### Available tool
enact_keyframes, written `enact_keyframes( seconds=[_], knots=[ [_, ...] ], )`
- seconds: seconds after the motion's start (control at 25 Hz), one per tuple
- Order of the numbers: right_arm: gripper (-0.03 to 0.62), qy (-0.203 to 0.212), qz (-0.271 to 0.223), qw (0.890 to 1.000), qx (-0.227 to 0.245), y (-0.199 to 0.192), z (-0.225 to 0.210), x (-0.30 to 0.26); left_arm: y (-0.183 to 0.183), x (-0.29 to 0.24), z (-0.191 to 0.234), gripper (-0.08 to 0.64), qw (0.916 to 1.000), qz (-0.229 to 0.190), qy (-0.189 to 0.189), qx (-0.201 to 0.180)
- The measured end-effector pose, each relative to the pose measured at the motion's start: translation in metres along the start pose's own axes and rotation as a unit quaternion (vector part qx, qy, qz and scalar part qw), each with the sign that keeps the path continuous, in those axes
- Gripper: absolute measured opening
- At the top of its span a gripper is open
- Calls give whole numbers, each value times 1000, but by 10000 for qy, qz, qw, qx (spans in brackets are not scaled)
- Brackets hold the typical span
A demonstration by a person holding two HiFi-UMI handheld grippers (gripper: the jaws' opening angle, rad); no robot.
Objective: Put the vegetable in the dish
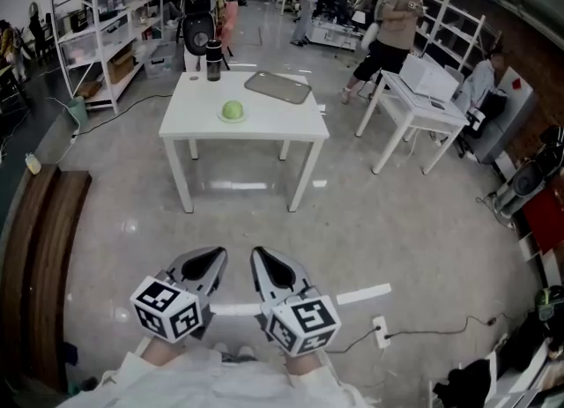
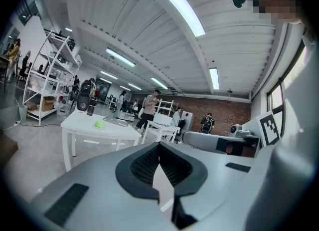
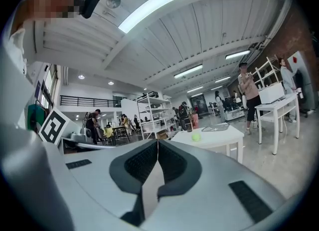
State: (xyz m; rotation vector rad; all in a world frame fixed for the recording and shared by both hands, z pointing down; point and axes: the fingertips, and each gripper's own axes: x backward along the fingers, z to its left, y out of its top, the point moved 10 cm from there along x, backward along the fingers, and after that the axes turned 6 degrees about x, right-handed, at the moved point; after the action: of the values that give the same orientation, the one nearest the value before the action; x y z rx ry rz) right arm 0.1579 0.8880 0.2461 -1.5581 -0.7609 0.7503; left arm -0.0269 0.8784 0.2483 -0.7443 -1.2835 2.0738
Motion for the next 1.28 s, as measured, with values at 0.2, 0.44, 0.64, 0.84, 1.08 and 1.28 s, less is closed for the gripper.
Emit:
enact_keyframes(
  seconds=[0.2,0.44,0.64,0.84,1.08,1.28],
  knots=[
    [14,111,74,9998,-121,-6,-19,7,-17,-18,-10,8,9996,21,-24,275],
    [14,427,331,9984,-175,-25,-19,-7,-36,-26,0,8,9983,297,44,492],
    [14,440,443,9977,-275,-37,-35,-43,-35,-47,31,8,9973,480,127,537],
    [14,501,425,9975,-255,-28,-55,-105,-3,-78,82,8,9981,423,128,431],
    [14,221,231,9995,-11,4,-90,-202,62,-133,161,8,9992,306,-135,220],
    [14,-44,91,9999,18,20,-115,-280,107,-173,221,8,9992,262,-282,144]
  ],
)
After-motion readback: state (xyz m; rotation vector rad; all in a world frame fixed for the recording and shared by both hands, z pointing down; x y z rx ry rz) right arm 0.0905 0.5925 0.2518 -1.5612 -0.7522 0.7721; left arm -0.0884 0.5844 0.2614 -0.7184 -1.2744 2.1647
